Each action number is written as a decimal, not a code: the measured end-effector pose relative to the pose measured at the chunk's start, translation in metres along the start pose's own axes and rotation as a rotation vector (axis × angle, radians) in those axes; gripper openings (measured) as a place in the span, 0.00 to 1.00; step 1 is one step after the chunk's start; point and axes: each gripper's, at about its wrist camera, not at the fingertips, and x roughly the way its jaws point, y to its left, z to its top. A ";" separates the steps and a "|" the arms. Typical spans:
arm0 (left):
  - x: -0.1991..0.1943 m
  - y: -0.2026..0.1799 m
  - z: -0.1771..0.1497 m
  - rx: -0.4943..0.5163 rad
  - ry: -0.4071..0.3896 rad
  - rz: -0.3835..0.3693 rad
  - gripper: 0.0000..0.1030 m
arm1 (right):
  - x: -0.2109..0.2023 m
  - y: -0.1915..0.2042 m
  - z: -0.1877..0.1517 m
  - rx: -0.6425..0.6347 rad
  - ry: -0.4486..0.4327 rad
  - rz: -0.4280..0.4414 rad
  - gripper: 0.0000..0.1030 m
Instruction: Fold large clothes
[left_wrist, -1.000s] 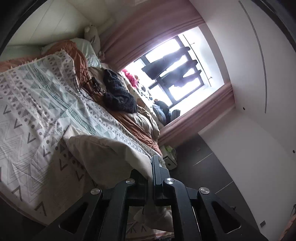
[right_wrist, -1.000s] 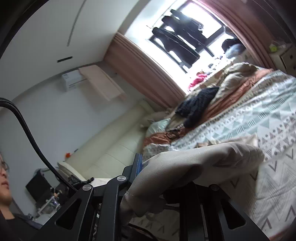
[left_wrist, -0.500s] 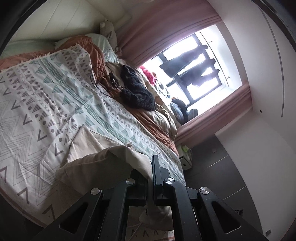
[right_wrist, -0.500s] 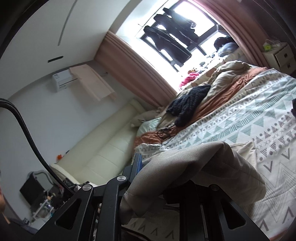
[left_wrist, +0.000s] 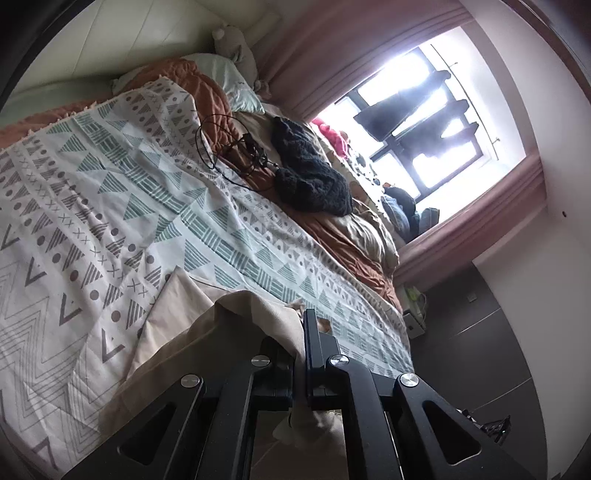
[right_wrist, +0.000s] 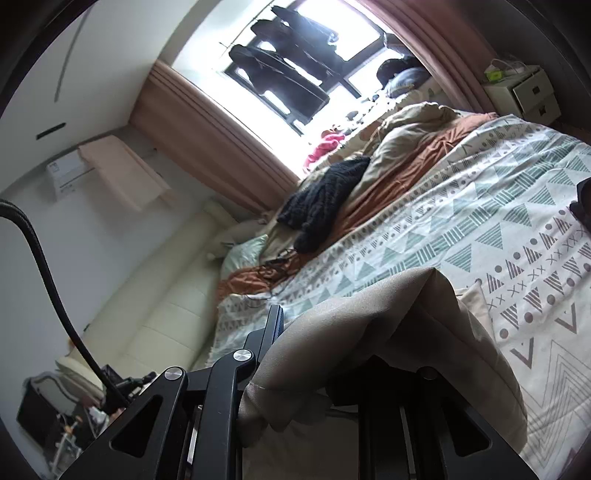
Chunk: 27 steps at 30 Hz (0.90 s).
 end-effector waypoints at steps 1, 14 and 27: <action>0.007 0.003 0.002 -0.008 0.006 0.005 0.04 | 0.006 -0.002 0.002 0.000 0.008 -0.013 0.19; 0.095 0.054 0.013 -0.077 0.099 0.106 0.04 | 0.092 -0.055 0.009 0.070 0.129 -0.118 0.19; 0.178 0.098 0.007 -0.148 0.222 0.200 0.19 | 0.155 -0.119 -0.011 0.174 0.223 -0.259 0.21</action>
